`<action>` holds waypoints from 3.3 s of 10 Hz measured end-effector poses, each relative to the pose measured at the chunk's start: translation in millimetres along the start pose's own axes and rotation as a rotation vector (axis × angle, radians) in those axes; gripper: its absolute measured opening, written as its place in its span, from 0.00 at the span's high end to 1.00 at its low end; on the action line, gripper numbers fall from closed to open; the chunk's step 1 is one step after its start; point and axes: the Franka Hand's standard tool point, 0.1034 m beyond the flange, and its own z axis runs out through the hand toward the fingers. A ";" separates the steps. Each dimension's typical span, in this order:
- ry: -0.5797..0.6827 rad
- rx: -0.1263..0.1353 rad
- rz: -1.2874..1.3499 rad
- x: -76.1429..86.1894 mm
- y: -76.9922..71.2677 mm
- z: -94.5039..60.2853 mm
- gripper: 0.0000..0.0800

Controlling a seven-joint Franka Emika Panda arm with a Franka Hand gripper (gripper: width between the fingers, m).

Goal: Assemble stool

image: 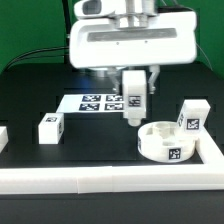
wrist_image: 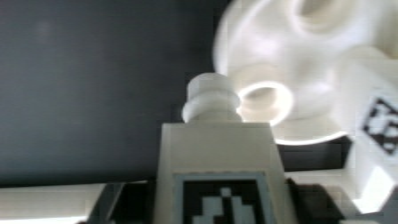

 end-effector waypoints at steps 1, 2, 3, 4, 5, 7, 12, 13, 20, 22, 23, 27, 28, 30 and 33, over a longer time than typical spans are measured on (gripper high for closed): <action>-0.003 0.005 -0.013 2.9 -8.5 0.9 0.58; -0.009 0.008 -0.024 2.8 -14.2 0.6 0.58; -0.010 0.007 -0.024 2.3 -12.3 1.2 0.58; -0.011 0.006 -0.024 2.1 -11.9 1.4 0.58; -0.011 0.006 -0.024 1.9 -12.0 1.6 0.58; -0.006 0.008 -0.039 5.8 -21.9 9.1 0.58; 0.104 0.002 -0.060 9.8 -26.1 13.7 0.58; 0.107 0.003 -0.075 11.4 -30.5 11.4 0.58; 0.109 -0.004 -0.088 13.4 -22.5 12.5 0.58; 0.101 -0.005 -0.089 7.5 -22.9 16.5 0.58; 0.100 -0.003 -0.096 6.4 -27.2 16.8 0.58; 0.104 -0.008 -0.097 4.7 -23.6 19.7 0.58; 0.102 -0.010 -0.096 4.0 -21.0 21.1 0.58; 0.101 -0.011 -0.096 3.4 -20.7 21.8 0.58; 0.097 -0.014 -0.099 -0.6 -20.4 28.0 0.58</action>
Offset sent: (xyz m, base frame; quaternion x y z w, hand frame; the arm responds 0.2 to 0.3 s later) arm 0.0000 0.0000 0.0000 0.0000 0.0000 0.0000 1.0000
